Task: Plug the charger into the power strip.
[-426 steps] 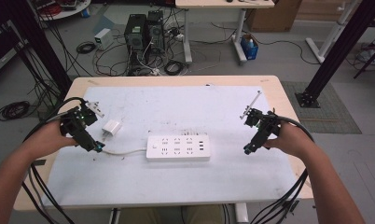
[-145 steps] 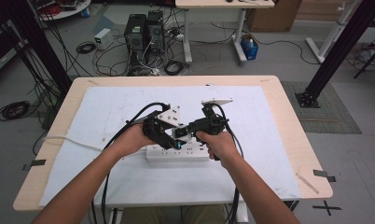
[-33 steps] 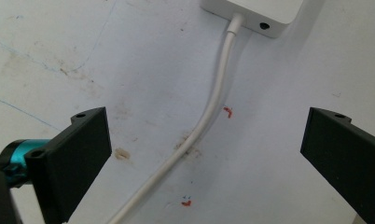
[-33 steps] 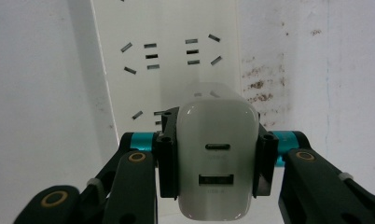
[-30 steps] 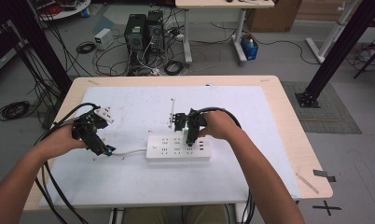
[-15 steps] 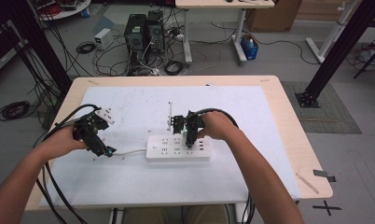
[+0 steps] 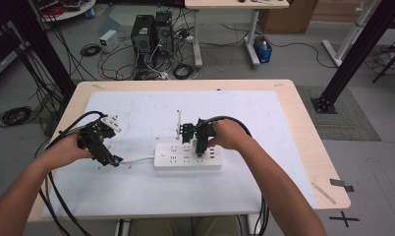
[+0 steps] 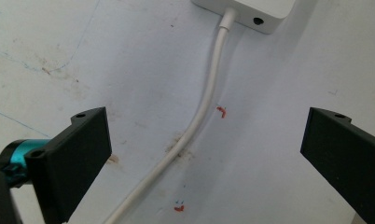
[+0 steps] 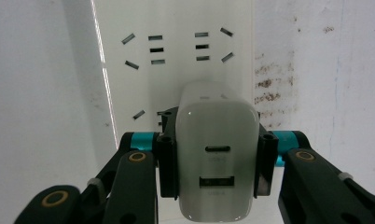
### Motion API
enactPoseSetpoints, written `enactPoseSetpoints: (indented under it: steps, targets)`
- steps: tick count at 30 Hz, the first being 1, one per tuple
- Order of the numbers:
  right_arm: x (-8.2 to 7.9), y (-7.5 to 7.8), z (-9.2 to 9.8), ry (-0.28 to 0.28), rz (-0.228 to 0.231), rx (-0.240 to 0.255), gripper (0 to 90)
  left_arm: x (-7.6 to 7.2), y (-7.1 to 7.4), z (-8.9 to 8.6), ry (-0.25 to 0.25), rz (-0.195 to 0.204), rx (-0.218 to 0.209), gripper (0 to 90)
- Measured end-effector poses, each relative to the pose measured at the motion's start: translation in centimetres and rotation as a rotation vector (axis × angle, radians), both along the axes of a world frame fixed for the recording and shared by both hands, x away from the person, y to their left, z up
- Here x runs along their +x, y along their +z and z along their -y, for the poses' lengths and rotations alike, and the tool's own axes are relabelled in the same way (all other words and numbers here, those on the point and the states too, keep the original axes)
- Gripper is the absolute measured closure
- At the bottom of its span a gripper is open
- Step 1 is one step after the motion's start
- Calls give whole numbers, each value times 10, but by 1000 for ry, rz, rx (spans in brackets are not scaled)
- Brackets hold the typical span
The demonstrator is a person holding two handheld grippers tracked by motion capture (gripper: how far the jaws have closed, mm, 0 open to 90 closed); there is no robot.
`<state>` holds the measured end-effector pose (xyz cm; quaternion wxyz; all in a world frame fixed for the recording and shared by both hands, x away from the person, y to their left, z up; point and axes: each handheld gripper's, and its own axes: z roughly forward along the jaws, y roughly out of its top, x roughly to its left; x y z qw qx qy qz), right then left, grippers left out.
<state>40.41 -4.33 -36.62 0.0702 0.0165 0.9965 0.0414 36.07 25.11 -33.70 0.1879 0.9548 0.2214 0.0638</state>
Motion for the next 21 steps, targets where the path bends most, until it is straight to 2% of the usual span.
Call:
enactPoseSetpoints:
  steps: [8, 15, 21]
  targets:
    - [8, 0, 3, -18, -56, 20, 626, -1, 0, -2, 12, 3, -2, 18]
    - [15, 0, 4, -35, -103, 32, 626, -1, 0, 1, 2, -2, -4, 18]
    - [11, -1, 3, -15, -78, 27, 626, -1, -2, 1, 4, -5, -4, 18]
